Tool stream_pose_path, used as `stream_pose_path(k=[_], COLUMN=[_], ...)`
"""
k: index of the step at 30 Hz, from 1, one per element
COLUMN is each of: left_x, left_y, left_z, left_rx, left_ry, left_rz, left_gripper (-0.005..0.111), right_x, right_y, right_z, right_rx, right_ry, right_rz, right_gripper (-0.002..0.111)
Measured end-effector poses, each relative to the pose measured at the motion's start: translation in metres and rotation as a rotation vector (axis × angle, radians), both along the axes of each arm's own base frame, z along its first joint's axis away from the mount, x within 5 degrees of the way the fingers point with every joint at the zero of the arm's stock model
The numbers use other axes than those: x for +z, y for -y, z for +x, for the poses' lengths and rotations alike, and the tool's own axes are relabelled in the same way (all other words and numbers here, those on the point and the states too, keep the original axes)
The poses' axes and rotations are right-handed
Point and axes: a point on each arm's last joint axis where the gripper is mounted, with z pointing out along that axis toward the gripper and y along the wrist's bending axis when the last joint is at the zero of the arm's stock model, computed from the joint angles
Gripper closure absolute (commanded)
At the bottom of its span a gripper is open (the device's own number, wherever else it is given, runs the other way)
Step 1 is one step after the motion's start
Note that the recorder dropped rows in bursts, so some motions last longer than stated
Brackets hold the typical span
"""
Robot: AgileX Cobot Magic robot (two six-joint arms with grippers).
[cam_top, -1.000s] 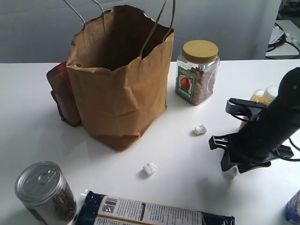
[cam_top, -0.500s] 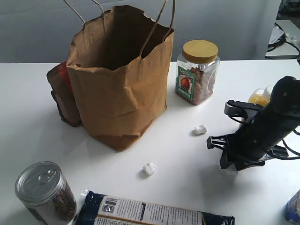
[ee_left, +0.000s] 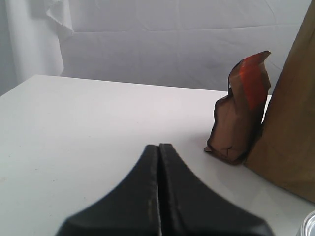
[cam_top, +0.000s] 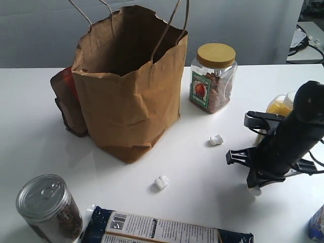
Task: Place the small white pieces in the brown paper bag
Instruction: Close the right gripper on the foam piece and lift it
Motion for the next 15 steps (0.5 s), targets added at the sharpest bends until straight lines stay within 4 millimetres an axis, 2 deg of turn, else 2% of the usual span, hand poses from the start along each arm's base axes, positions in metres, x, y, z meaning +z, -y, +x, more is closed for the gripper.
stream_pose_path(k=[5, 15], left_x=[0.000, 0.000], left_y=[0.000, 0.000], left_z=[0.000, 0.000], left_rx=[0.000, 0.000], left_ry=[0.000, 0.000], left_rz=[0.000, 0.000], left_gripper=[0.107, 0.107], right_x=[0.029, 0.114], right_y=[0.002, -0.010], right_z=[-0.006, -0.038], right_rx=[0.025, 0.088], right_ry=[0.049, 0.273], right_rz=[0.032, 0.251], right_gripper=[0.108, 0.108])
